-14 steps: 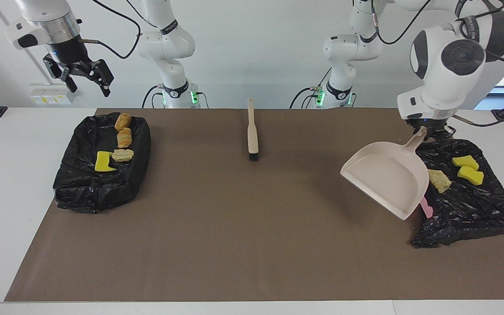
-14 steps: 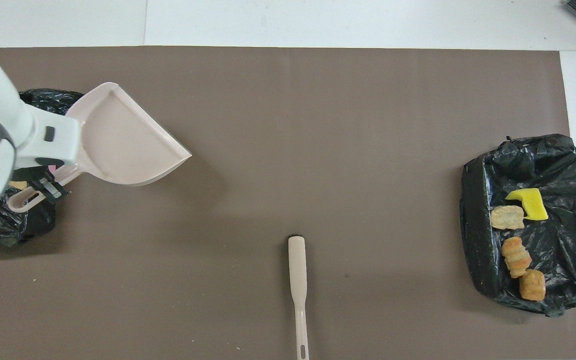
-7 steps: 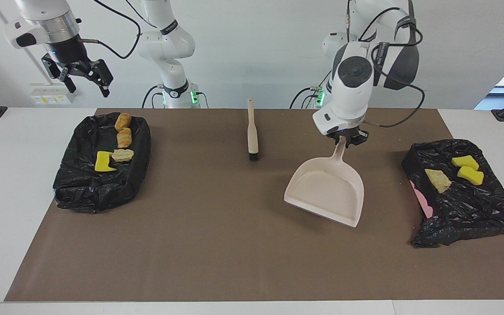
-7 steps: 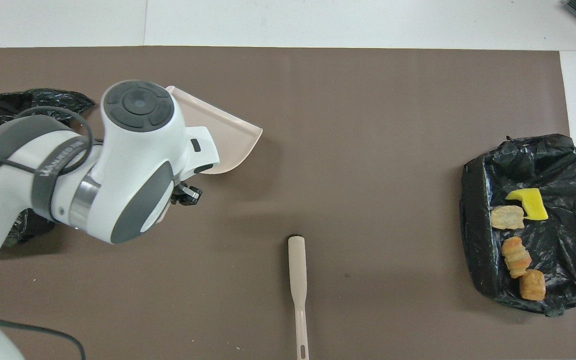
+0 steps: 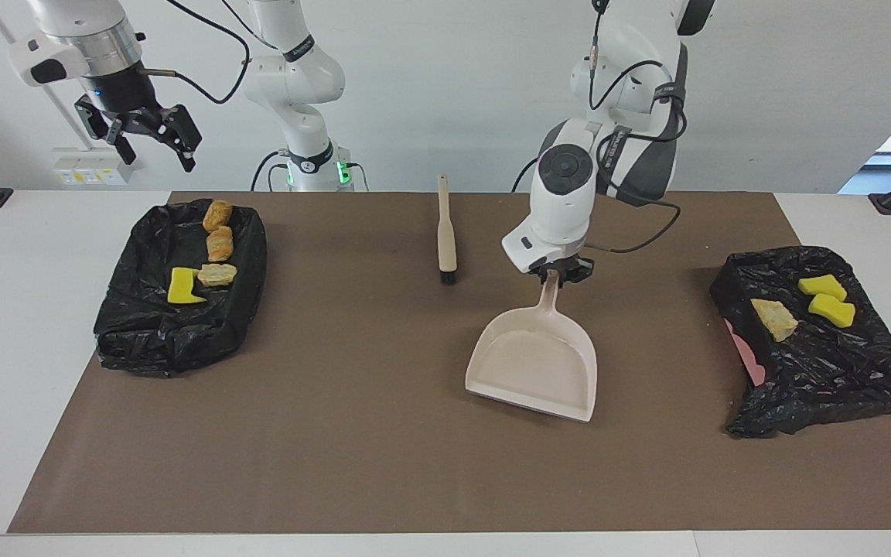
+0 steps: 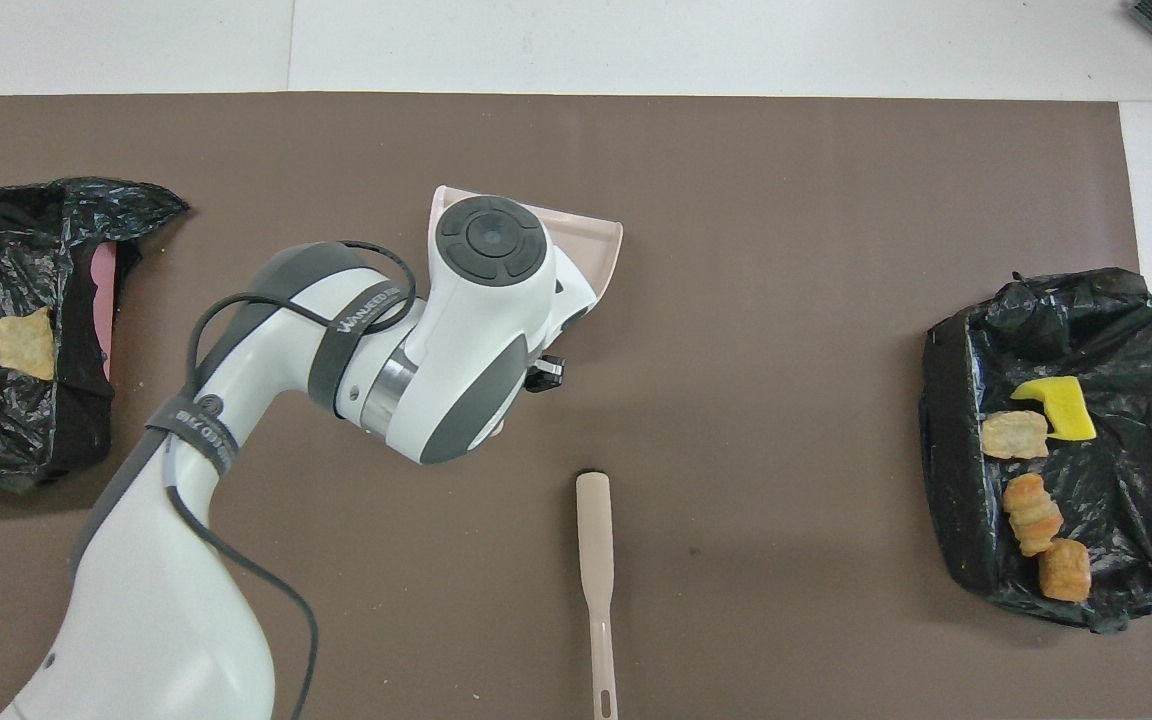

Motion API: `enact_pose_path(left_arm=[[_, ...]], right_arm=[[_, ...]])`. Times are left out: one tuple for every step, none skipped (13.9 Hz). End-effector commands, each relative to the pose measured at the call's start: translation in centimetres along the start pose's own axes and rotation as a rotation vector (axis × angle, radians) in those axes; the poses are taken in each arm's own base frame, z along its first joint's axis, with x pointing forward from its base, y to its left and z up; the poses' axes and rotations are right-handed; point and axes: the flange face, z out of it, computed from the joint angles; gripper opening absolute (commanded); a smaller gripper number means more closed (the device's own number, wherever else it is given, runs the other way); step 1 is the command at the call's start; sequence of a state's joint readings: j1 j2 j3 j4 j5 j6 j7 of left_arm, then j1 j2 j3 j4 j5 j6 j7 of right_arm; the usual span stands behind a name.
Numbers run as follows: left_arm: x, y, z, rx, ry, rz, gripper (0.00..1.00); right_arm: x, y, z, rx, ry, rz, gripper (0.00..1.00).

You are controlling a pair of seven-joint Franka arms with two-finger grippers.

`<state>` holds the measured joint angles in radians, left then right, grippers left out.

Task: Sweep and dump trash in bin
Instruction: 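Bring the empty dustpan back toward mid-mat with the left gripper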

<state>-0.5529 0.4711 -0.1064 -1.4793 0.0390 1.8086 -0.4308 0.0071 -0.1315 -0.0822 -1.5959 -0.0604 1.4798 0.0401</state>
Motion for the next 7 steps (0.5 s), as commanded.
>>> enact_pose_path(left_arm=[[1.8,3.3,0.2,-0.018,0.004,-0.035,0.00],[1.8,4.1,0.6,-0.022,0.007,-0.049,0.00],[2.1,4.8,1.1,-0.025,0.010,-0.085,0.00],[2.3,5.3,1.4,-0.029,0.017,-0.095,0.00],[2.6,5.6,1.2,-0.046,0.043,-0.095,0.00],[2.9,5.9,1.2,-0.073,0.059,-0.099,0.00],[3.5,6.1,1.7,-0.109,0.072,-0.111,0.00]], right_arm=[[-0.3,0.7,-0.3,0.016,-0.016,-0.006,1.00],[-0.3,0.7,-0.3,0.016,-0.015,-0.004,1.00],[-0.4,0.7,-0.3,0.016,-0.018,-0.003,1.00],[-0.5,0.7,-0.2,0.016,-0.018,-0.005,1.00],[-0.6,0.7,-0.1,0.017,-0.018,-0.005,1.00],[-0.6,0.3,-0.2,0.018,-0.013,-0.011,1.00],[-0.7,-0.9,-0.4,0.020,-0.010,-0.031,1.00]])
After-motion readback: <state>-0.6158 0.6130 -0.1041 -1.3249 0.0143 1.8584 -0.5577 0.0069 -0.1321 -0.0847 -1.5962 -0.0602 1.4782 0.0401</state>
